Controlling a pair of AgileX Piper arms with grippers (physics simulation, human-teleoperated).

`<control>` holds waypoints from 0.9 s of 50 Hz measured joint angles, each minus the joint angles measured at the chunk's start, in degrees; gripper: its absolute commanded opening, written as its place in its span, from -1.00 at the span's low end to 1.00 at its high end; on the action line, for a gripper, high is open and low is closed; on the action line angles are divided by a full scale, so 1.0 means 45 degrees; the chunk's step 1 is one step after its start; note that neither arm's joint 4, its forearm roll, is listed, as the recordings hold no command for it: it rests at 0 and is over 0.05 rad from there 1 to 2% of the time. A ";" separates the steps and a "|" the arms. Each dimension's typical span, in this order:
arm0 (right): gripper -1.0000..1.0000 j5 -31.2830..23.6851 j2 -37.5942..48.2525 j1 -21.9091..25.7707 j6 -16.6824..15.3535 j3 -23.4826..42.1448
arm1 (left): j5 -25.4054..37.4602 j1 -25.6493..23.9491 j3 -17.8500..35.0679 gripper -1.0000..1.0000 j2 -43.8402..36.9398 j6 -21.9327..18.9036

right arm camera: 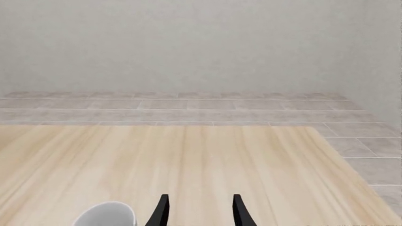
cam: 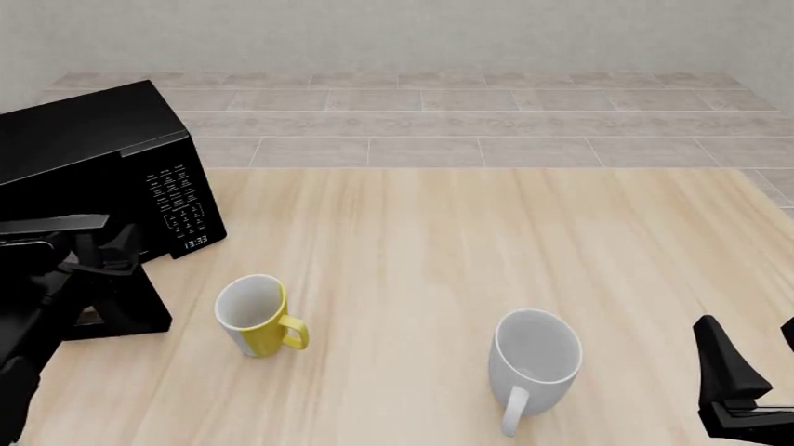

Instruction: Close the microwave.

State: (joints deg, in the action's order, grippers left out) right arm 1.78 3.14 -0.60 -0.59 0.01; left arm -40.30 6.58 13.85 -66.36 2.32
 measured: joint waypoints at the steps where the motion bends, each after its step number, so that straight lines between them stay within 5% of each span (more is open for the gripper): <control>1: 1.00 -0.0001 0.0006 -0.0006 -0.0001 0.0000 | 0.0081 -0.0010 0.0085 1.00 -0.0048 0.0009; 45: 1.00 0.0041 0.0122 0.0076 0.0088 0.0000 | 0.2633 0.0166 0.3723 1.00 -0.2566 0.0765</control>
State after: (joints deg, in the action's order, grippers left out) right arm 1.96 3.68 -0.26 -0.20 0.00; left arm -28.45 7.33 30.60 -77.91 5.76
